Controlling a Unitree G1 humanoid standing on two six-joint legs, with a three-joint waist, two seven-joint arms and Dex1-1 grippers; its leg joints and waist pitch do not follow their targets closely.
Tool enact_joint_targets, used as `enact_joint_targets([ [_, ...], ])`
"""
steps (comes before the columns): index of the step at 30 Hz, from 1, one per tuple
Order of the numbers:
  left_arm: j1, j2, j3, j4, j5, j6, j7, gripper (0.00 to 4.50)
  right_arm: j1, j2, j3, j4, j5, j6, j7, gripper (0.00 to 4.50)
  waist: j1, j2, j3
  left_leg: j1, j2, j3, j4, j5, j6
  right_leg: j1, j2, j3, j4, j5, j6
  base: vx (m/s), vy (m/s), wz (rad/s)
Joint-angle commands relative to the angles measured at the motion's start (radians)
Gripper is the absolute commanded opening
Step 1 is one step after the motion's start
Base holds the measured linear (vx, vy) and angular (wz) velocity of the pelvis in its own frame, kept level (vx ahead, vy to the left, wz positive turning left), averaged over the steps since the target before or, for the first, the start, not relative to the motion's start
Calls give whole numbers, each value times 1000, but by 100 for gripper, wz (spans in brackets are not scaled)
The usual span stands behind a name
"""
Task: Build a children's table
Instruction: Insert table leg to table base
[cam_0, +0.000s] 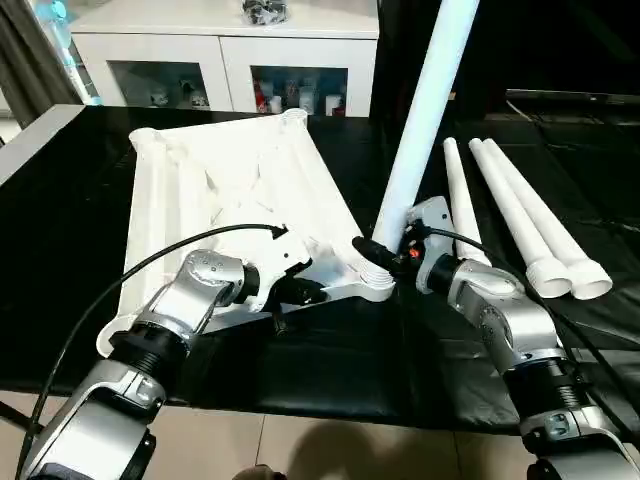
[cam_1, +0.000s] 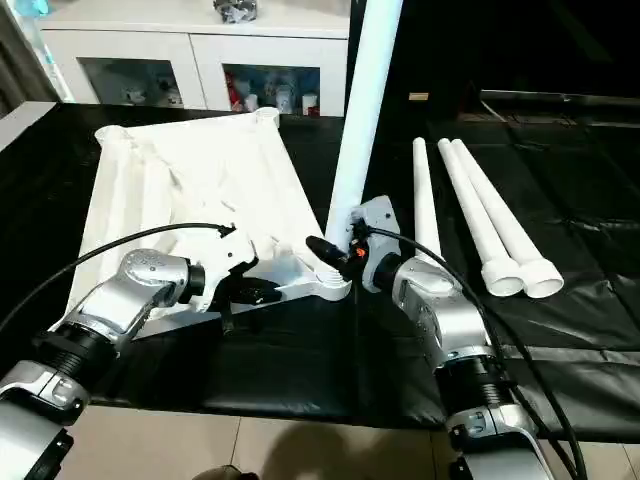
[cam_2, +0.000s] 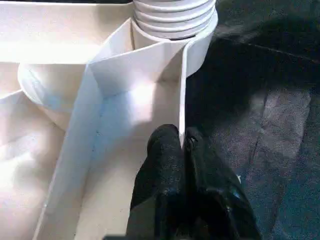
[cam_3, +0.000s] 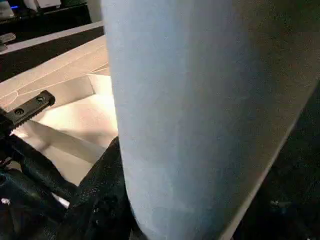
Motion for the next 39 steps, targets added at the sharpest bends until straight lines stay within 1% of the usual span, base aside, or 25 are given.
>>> enact_joint_targets([
  [1,-7,5,21,-11,3,22,6,0,2,0,26,30,-11,13,18,194,4,-13,-65,29,88,-36,-88,-250,-3,31,-108,53,-86,-186,-251,0,0,0],
  [6,-4,3,21,-26,-2,26,-6,0,-12,8,14,60,4,29,27,194,1,-11,-67,29,87,-35,-87,-234,6,31,-106,52,-85,-157,-262,0,0,0],
  [9,-9,0,25,-29,-3,34,-9,0,-24,26,-31,103,43,48,33,194,0,-8,-66,29,88,-36,-87,-243,7,33,-107,52,-84,-151,-270,0,0,0],
  [11,-12,-1,29,-29,-4,38,-10,0,-26,33,-59,128,63,46,31,194,1,0,-67,30,89,-38,-89,-262,-2,33,-108,51,-85,-160,-274,0,0,0],
  [12,-14,-2,32,-28,-5,40,-8,0,-25,36,-71,138,73,46,30,194,0,0,-66,30,89,-38,-89,-265,-5,32,-107,51,-86,-158,-274,0,0,0],
  [13,-19,-2,36,-24,-5,40,-7,0,-20,42,-99,159,95,38,26,194,0,4,-66,31,89,-38,-91,-278,-10,32,-108,52,-86,-148,-279,0,0,0],
  [17,-24,-3,42,-18,-5,42,-2,0,-11,46,-118,173,109,29,27,194,1,2,-68,31,89,-38,-92,-274,-13,34,-107,49,-83,-123,-286,0,0,0],
  [18,-28,-4,47,-12,-4,42,1,0,1,48,-130,185,114,18,29,194,4,16,-68,31,89,-41,-91,-279,-17,34,-109,49,-81,-122,-287,0,0,0],
  [19,-35,-8,55,-4,-5,45,9,0,25,53,-140,195,117,-2,37,194,4,12,-67,33,89,-38,-93,-302,-22,33,-107,50,-86,-121,-286,0,0,0],
  [21,-48,-14,67,13,-4,42,27,0,69,63,-151,202,118,-32,45,194,7,10,-69,34,90,-38,-93,-302,-21,34,-110,50,-86,-116,-287,0,0,0],
  [23,-59,-19,74,30,0,38,44,0,109,72,-151,199,110,-71,40,194,17,29,-69,36,90,-42,-94,-319,-29,32,-109,49,-84,-105,-287,0,0,0],
  [24,-61,-20,75,34,1,35,49,0,116,74,-151,198,109,-77,38,194,18,20,-67,36,91,-41,-97,-335,-29,32,-108,49,-88,-119,-284,0,0,0],
  [25,-69,-25,80,47,2,30,63,0,141,82,-156,187,109,-98,27,194,20,24,-67,35,89,-41,-96,-335,-28,34,-109,50,-88,-134,-281,0,0,0],
  [26,-69,-25,80,47,2,30,63,0,141,82,-156,187,109,-98,27,194,21,23,-65,35,89,-40,-97,-342,-28,31,-110,51,-92,-150,-277,0,0,0],
  [27,-79,-33,90,64,3,24,87,0,176,87,-155,166,106,-130,19,194,21,26,-64,37,90,-42,-98,-361,-33,30,-112,51,-96,-184,-269,0,0,0],
  [28,-79,-33,90,64,3,24,87,0,176,87,-155,166,106,-130,19,194,21,26,-64,37,90,-42,-98,-361,-33,30,-112,51,-96,-184,-269,0,0,0],
  [29,-86,-38,97,75,2,26,96,0,209,90,-148,135,97,-157,17,194,23,27,-64,38,91,-44,-100,-374,-37,29,-113,52,-99,-222,-259,0,0,0],
  [30,-89,-41,99,81,4,23,98,0,227,86,-134,117,80,-177,22,194,25,26,-65,40,92,-43,-100,-373,-36,27,-111,53,-100,-223,-253,0,0,0],
  [32,-94,-44,101,93,7,17,104,0,256,60,-84,79,25,-208,30,194,29,23,-67,35,92,-43,-102,-338,-28,30,-108,51,-97,-191,-245,0,0,0],
  [34,-95,-45,101,95,7,16,105,0,262,53,-71,72,12,-215,33,194,30,24,-70,35,91,-40,-100,-312,-15,31,-108,51,-95,-160,-247,0,0,0],
  [35,-97,-46,102,99,9,11,109,0,269,28,-35,61,-24,-224,47,194,32,23,-69,34,91,-40,-99,-304,-8,31,-109,51,-98,-163,-245,0,0,0],
  [36,-97,-46,102,102,10,9,111,0,271,5,-2,58,-57,-232,61,194,32,13,-69,34,91,-39,-99,-297,-4,32,-109,50,-99,-168,-241,0,0,0],
  [37,-97,-46,103,103,10,7,113,0,270,-20,35,57,-94,-236,74,194,36,12,-68,34,91,-36,-97,-280,5,31,-110,51,-101,-185,-234,0,0,0],
  [38,-97,-46,103,103,10,7,113,0,270,-20,35,57,-94,-236,74,194,40,16,-69,35,92,-37,-97,-278,7,30,-112,52,-101,-190,-232,0,0,0],
  [39,-96,-46,104,103,10,6,113,0,267,-35,57,58,-116,-237,84,194,37,3,-68,34,91,-35,-97,-273,12,31,-110,52,-102,-193,-230,0,0,0],
])
